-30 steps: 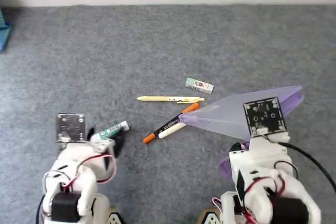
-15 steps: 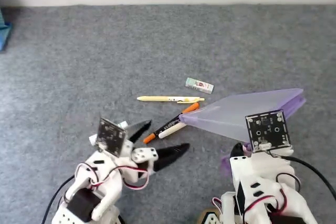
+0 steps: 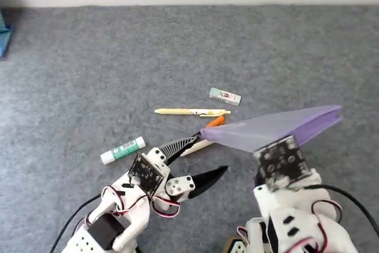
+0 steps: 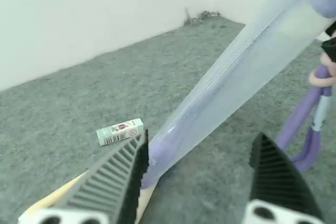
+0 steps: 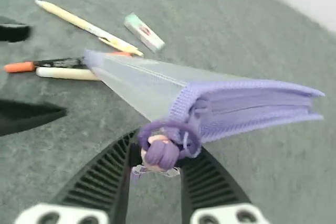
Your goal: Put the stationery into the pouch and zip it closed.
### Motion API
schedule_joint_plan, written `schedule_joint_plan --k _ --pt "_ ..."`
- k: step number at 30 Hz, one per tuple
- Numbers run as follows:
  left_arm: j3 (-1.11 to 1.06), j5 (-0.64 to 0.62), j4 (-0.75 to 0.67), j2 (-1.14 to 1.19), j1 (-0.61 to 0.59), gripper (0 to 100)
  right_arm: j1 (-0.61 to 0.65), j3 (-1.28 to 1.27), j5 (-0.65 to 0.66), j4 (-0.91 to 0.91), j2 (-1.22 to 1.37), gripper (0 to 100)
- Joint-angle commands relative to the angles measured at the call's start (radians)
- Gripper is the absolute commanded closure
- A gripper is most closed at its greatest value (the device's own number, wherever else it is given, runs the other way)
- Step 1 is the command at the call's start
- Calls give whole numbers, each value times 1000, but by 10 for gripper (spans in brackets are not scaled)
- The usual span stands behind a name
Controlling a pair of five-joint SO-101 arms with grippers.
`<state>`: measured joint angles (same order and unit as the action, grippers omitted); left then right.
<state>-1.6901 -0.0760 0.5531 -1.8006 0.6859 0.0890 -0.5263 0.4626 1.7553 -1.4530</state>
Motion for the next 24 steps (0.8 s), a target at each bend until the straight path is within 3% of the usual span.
schedule_joint_plan --k 1,11,24 --pt "94 -37 -23 20 0 708 94 55 72 36 4 991" --pt "145 -83 -35 115 5 709 262 55 238 -130 4 991" --pt "159 -77 -334 354 6 709 429 32 245 -128 4 991"
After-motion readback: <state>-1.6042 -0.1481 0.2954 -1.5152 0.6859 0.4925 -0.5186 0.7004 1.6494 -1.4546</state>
